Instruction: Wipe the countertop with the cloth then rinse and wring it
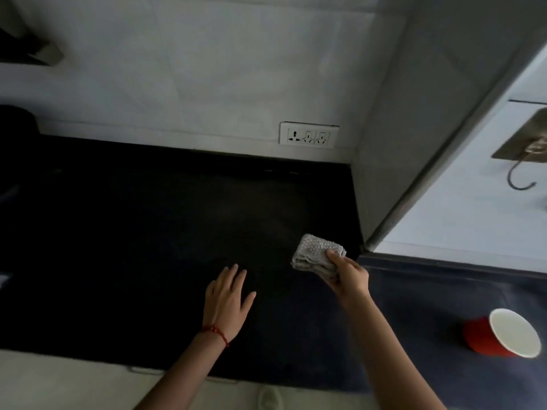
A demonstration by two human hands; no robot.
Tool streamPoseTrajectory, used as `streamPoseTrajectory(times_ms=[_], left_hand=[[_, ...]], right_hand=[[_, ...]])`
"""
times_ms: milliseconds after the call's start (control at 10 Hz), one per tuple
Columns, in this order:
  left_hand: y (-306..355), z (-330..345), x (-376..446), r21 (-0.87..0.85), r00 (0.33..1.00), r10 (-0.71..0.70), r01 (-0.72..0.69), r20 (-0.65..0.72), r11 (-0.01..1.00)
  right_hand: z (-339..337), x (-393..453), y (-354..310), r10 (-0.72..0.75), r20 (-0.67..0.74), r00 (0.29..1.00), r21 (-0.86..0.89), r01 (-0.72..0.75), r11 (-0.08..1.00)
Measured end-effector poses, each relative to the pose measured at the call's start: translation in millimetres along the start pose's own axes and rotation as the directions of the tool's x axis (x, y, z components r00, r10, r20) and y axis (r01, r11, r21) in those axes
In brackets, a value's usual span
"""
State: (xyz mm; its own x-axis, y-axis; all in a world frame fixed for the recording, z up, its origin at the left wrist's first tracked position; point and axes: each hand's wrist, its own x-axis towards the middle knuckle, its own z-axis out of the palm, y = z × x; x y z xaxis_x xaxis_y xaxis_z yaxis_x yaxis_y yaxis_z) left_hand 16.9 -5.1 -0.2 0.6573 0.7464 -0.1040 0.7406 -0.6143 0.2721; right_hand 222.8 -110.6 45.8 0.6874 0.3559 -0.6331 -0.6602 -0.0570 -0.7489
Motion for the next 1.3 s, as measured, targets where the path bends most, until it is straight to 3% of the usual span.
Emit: streamPoseTrajectory(times_ms=[200, 400, 600, 700, 800, 900, 1100, 1200, 1300], left_hand=[[-2.1, 2.8, 50.4, 0.157, 0.993, 0.007, -0.026, 0.121, 0.987], [-22.0, 18.2, 62.4, 0.146, 0.981, 0.000, -0.029, 0.193, 0.989], [-24.5, 21.0, 61.1, 0.098, 0.985, 0.019, -0.036, 0.170, 0.995], [-24.8, 20.8, 61.3, 0.074, 0.985, 0.021, -0.034, 0.168, 0.997], [-23.9, 16.4, 60.9, 0.090, 0.980, 0.006, -0.024, 0.200, 0.996], [-24.5, 15.8, 60.4, 0.082, 0.980, 0.012, -0.028, 0.197, 0.996], [-26.2, 14.1, 61.6, 0.109, 0.964, -0.009, -0.021, 0.266, 0.994], [-19.5, 0.0, 62.5, 0.053, 0.961, 0.021, -0.037, 0.275, 0.998], [-25.9, -14.0, 69.4, -0.177, 0.971, 0.026, 0.017, 0.240, 0.984]], right_hand=[[50.0, 75.8, -37.9, 0.005, -0.011, 1.000, 0.030, -0.004, 1.000], [95.8, 149.1, -65.9, -0.072, 0.057, 0.996, 0.019, 0.071, 0.997], [118.9, 197.9, -81.8, -0.101, 0.048, 0.994, -0.021, 0.102, 0.995], [123.2, 208.8, -77.6, -0.222, -0.050, 0.974, -0.331, 0.194, 0.924], [130.3, 205.8, -76.9, -0.422, -0.067, 0.904, -0.722, 0.248, 0.646], [132.4, 205.1, -76.4, -0.463, -0.031, 0.886, -0.835, 0.232, 0.498], [117.6, 184.4, -70.6, -0.452, -0.006, 0.892, -0.893, 0.199, 0.404], [105.1, 149.1, -60.8, -0.482, 0.077, 0.873, -0.858, 0.304, 0.413], [86.9, 105.0, -48.3, -0.466, 0.167, 0.869, -0.807, 0.392, 0.442]])
